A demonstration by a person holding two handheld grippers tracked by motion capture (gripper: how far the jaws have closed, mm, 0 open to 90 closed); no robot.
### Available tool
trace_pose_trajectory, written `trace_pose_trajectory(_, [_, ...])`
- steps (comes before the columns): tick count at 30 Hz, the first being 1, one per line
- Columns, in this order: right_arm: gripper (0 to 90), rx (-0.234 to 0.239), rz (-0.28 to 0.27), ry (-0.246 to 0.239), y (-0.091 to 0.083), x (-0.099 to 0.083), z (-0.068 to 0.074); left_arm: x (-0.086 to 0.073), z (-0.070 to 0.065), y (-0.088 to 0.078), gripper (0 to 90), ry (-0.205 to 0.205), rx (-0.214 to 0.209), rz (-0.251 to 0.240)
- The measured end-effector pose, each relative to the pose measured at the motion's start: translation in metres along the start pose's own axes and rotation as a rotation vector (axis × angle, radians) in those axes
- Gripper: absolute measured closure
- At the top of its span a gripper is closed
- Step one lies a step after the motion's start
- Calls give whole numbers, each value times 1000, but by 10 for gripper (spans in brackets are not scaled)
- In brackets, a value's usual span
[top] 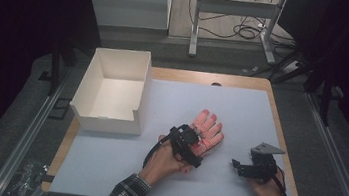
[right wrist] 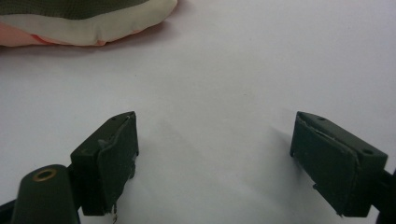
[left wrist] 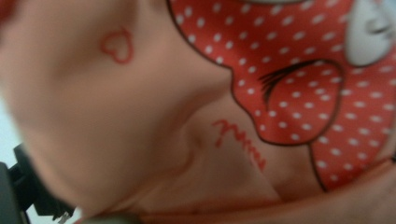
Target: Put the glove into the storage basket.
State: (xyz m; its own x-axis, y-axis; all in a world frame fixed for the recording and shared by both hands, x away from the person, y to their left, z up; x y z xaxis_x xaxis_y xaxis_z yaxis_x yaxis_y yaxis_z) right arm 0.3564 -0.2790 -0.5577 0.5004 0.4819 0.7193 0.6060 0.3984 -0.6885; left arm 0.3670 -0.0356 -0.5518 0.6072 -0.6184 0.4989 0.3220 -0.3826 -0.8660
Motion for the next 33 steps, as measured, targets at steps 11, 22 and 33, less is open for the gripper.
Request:
trace_pose_trajectory(11, [155,-1,0,-1,0,0,0,-5,-5,-6,302,4,-35,44])
trace_pose_trajectory(22, [155,-1,-1,1,0,0,0,-2,0,-17,398,46,-97,19])
trace_pose_trajectory(33, [155,-2,-1,0,0,0,0,7,10,-31,394,8,-82,-12])
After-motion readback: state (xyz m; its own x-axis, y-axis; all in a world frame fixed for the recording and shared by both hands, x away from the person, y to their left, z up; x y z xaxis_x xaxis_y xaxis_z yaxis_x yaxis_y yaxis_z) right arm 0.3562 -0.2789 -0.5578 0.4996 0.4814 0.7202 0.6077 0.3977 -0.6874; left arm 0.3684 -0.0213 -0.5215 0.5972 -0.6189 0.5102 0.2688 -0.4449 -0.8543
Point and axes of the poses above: each handheld gripper's, and its own axes: y roughly forward along the jaws, x roughly out of its top, z roughly to its left, the point moved 4 cm from there along y, roughly forward along the jaws, and after that the axes turned 3 degrees about -y, right-handed, at the moved point
